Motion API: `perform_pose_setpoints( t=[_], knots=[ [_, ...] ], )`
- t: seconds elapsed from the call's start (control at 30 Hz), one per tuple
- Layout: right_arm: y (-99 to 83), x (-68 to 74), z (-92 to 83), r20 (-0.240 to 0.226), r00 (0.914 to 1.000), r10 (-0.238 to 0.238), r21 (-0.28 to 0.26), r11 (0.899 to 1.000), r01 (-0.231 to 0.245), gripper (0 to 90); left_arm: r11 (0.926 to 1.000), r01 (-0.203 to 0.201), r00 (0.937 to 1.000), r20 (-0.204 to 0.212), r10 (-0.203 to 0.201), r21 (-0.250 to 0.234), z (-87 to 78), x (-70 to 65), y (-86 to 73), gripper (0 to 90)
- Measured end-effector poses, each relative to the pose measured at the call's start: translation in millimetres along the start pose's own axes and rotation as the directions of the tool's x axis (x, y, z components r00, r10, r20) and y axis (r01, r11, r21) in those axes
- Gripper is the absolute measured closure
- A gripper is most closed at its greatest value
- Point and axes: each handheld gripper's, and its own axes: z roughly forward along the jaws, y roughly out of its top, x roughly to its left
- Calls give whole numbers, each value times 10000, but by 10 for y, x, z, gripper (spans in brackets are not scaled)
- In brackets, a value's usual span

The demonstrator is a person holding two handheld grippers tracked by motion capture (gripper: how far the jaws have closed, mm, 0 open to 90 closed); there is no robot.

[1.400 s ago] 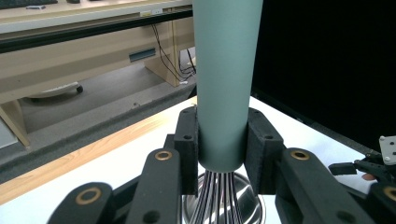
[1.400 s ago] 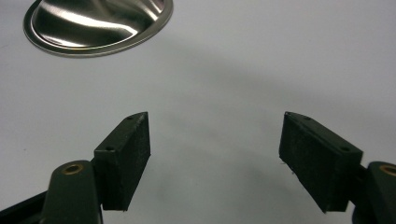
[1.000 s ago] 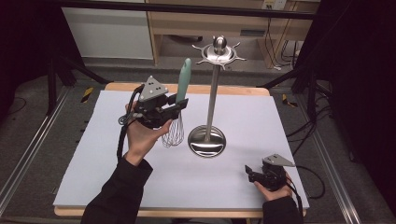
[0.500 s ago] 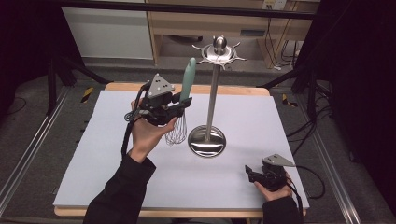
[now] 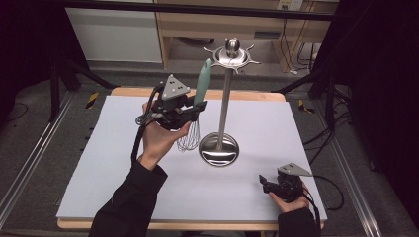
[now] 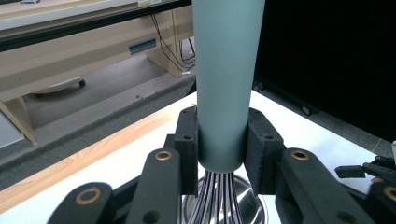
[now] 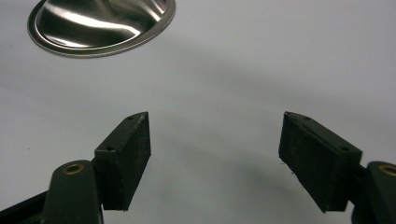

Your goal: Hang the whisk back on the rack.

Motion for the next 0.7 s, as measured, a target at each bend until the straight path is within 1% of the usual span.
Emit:
perform_pose_setpoints(
  t=[0.27,0.43,0.47,0.53,0.7],
  knots=[
    [1,-3,2,-1,10000,-12,15,10000,12,256,9998,-52,10000,-26,53,173,80,-18,29,690],
    [1,-1,1,-20,10000,-10,6,10000,10,256,9998,29,10000,5,-29,172,114,-29,32,690],
    [1,-2,1,-20,10000,-13,-4,10000,13,256,9998,-23,10000,-3,23,212,119,-25,34,690],
    [2,-2,1,-21,10000,-11,-1,10000,11,256,9998,11,10000,-23,-10,205,133,-28,37,690],
    [2,1,4,-21,10000,-31,12,10000,31,256,9998,92,10000,-4,-92,155,196,-34,41,689]
  ],
)
